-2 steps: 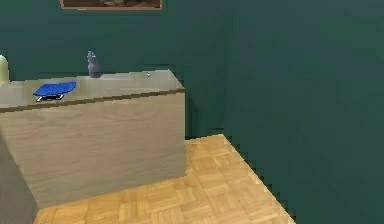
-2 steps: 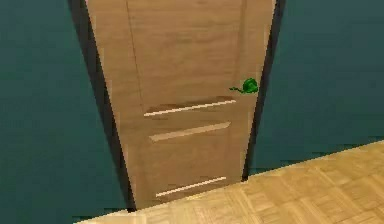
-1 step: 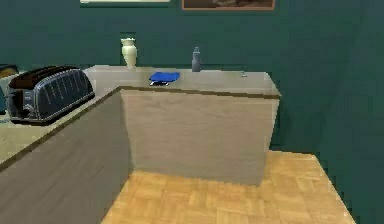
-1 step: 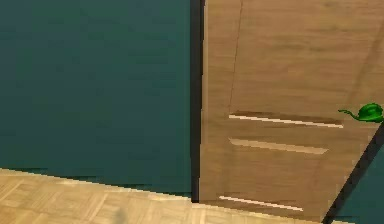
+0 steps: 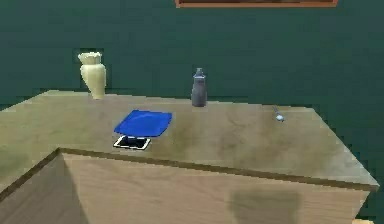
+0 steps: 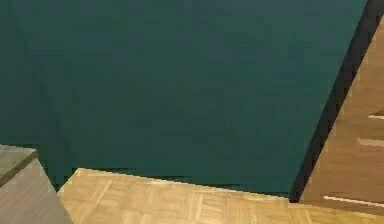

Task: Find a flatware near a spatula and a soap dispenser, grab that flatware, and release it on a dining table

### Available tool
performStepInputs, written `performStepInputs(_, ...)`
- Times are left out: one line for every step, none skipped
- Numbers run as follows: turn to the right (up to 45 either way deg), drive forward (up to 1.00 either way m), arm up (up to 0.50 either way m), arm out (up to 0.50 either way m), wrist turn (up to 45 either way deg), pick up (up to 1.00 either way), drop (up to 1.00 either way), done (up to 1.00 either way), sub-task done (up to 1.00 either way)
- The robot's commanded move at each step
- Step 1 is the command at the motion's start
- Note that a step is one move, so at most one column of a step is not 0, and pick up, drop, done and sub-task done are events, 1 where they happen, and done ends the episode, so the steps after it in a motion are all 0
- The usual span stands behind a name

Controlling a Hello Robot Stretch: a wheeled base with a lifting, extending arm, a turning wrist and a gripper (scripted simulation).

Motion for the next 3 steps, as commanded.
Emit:
performStepInputs(-45.0, 0.0, 0.0, 0.0, 0.0, 0.0, 0.0, 0.0, 0.0)
performStepInputs(-45.0, 0.0, 0.0, 0.0, 0.0, 0.0, 0.0, 0.0, 0.0)
performStepInputs(-12.0, 0.0, 0.0, 0.0, 0.0, 0.0, 0.0, 0.0, 0.0)
